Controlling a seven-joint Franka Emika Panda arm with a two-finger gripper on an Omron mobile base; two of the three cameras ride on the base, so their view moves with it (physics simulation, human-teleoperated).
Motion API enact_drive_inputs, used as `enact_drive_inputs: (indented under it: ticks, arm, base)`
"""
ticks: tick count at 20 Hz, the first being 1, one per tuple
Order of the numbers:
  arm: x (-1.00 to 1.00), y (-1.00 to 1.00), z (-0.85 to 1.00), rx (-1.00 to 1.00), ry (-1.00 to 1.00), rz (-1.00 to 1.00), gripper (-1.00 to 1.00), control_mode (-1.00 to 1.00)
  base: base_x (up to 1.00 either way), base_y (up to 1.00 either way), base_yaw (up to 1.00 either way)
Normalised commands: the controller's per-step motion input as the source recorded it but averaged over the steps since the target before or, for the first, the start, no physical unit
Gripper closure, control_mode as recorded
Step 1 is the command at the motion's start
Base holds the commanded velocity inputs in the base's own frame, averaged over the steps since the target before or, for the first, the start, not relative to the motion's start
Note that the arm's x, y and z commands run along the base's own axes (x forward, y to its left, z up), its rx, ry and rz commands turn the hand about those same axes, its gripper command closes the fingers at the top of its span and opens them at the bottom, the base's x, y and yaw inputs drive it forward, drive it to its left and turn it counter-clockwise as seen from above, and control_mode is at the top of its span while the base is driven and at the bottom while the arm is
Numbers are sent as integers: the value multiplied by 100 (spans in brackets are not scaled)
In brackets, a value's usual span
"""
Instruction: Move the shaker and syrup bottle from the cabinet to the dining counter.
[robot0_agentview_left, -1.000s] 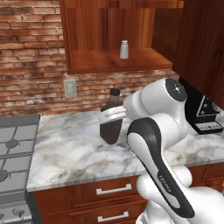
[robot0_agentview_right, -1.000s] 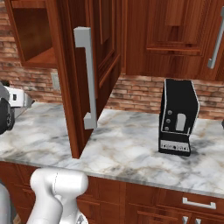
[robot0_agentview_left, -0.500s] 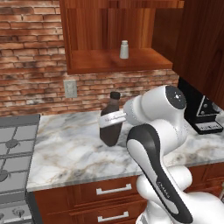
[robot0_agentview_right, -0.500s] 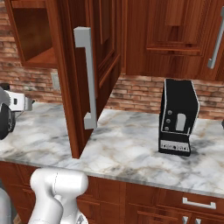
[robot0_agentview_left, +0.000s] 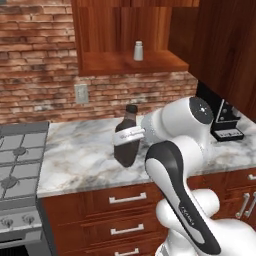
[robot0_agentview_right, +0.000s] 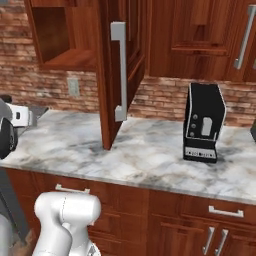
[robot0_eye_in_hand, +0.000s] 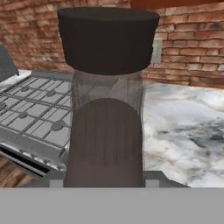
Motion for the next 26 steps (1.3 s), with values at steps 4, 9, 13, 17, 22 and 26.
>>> enact_drive_inputs:
  ticks: [4,9,13,17,22,26]
  arm:
    - [0,0,0,0,0,0,100,100]
    - [0,0,0,0,0,0,100,100]
    - [0,0,0,0,0,0,100,100]
    - [0,0,0,0,0,0,100,100]
    - [0,0,0,0,0,0,100,100]
    - [0,0,0,0,0,0,100,100]
  base:
    - [-54,41,2]
    - [-41,46,36]
    - [-20,31,88]
    - [-11,14,100]
    - [-6,5,100]
    - [-5,3,100]
